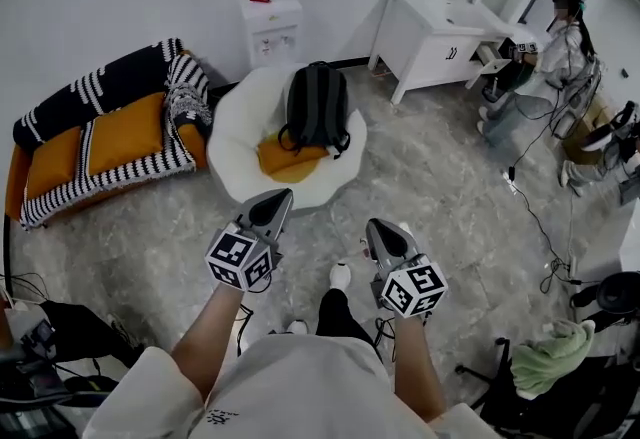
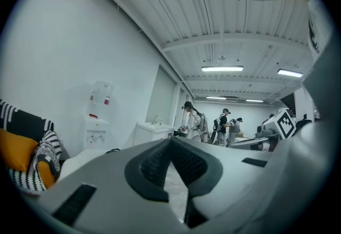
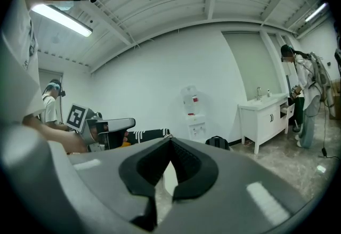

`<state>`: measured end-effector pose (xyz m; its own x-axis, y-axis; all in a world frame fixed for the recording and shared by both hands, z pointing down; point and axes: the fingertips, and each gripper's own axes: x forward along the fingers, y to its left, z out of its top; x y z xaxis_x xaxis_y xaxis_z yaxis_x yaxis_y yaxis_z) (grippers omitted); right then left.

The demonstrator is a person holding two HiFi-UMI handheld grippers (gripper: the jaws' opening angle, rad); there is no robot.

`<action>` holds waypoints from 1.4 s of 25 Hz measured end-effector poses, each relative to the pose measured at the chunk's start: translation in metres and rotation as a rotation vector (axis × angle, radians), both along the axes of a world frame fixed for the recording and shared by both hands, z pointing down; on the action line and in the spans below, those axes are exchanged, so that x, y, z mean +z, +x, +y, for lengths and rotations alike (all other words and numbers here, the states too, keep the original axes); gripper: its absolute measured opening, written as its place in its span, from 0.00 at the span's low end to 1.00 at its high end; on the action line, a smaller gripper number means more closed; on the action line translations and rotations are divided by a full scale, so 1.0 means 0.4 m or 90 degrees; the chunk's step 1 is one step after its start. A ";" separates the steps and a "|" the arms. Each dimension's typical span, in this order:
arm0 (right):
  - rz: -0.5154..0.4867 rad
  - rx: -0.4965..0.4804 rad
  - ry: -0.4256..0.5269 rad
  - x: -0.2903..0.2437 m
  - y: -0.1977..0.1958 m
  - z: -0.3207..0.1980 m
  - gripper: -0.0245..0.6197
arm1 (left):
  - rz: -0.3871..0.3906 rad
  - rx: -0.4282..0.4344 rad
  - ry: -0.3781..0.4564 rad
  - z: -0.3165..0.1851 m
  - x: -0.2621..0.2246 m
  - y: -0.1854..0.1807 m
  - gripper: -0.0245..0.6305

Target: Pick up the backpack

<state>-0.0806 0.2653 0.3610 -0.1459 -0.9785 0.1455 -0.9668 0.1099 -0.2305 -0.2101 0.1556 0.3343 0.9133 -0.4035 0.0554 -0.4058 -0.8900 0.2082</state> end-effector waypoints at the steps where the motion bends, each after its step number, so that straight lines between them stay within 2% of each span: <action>1: -0.001 -0.002 -0.001 0.002 0.010 -0.015 0.04 | 0.001 -0.002 -0.003 -0.012 0.001 0.007 0.02; 6: -0.008 -0.024 -0.008 0.008 0.076 -0.100 0.04 | -0.012 -0.024 -0.006 -0.081 0.009 0.057 0.02; 14: -0.021 -0.059 -0.030 0.046 0.229 -0.266 0.04 | -0.022 -0.061 -0.016 -0.220 0.027 0.188 0.02; 24: -0.042 -0.111 -0.044 0.068 0.454 -0.436 0.04 | -0.037 -0.109 -0.021 -0.354 0.031 0.398 0.02; 30: -0.074 -0.125 -0.047 0.085 0.539 -0.531 0.04 | -0.047 -0.135 -0.023 -0.435 0.044 0.454 0.02; 35: -0.090 -0.144 -0.044 0.083 0.562 -0.579 0.04 | -0.056 -0.147 -0.032 -0.464 0.052 0.472 0.02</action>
<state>0.1441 0.0339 0.3944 -0.3835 -0.9070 0.1741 -0.8772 0.2987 -0.3758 -0.0212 -0.0302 0.3550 0.7881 -0.5955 0.1562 -0.6156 -0.7612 0.2039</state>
